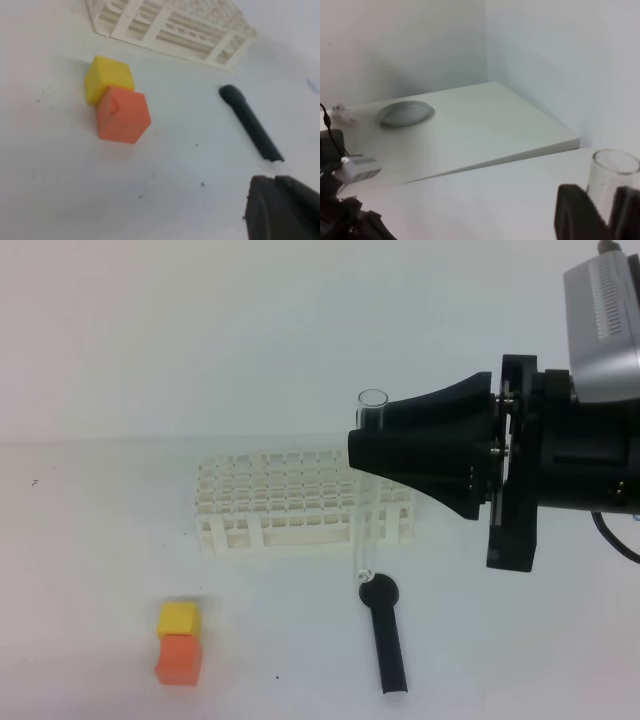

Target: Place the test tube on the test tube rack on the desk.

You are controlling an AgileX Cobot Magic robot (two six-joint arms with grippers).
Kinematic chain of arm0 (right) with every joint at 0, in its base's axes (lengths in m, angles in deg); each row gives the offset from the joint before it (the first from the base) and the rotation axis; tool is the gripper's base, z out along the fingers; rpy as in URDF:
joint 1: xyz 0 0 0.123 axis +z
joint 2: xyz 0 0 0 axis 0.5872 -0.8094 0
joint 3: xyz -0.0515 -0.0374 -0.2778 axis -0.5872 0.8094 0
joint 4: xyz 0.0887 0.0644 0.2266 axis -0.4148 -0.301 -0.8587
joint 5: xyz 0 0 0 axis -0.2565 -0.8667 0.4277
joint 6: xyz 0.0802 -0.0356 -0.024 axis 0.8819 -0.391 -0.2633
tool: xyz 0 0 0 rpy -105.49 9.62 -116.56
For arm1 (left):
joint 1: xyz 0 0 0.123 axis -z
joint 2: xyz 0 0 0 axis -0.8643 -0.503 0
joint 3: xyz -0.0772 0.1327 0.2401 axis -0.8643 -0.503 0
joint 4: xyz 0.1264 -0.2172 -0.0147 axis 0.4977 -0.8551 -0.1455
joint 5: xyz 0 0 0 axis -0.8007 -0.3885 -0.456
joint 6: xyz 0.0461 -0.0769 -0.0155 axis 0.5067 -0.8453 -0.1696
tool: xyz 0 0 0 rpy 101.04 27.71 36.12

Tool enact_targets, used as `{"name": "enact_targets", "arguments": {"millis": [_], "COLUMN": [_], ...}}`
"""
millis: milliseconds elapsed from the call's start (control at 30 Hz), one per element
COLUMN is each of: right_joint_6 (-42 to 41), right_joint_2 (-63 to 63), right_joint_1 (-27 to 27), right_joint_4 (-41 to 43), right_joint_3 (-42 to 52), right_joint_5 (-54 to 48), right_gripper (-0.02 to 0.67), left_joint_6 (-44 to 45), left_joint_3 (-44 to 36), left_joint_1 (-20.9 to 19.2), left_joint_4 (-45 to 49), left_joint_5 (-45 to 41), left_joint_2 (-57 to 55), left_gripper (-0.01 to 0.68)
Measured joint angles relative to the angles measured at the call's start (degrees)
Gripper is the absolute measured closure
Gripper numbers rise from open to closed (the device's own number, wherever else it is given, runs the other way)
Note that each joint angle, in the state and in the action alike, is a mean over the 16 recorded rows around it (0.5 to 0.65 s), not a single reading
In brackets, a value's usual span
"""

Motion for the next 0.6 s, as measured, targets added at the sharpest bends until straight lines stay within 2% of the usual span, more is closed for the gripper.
{"name": "enact_targets", "arguments": {"millis": [267,433,600], "right_joint_6": [-1.14,-3.00,-5.66], "right_joint_2": [0.00,-0.01,-0.26], "right_joint_1": [0.00,0.00,0.00], "right_joint_4": [0.00,0.00,-0.09], "right_joint_3": [0.00,0.00,0.00], "right_joint_5": [0.34,3.30,10.49], "right_gripper": [0.524,0.524,0.524], "left_joint_6": [12.86,15.48,15.73], "left_joint_3": [-0.11,0.00,0.11], "left_joint_1": [0.00,0.00,0.00], "left_joint_4": [0.05,0.01,-0.02], "left_joint_5": [-1.95,-2.09,-2.03], "left_joint_2": [0.00,0.00,0.00], "left_gripper": [0.667,0.667,0.667]}}
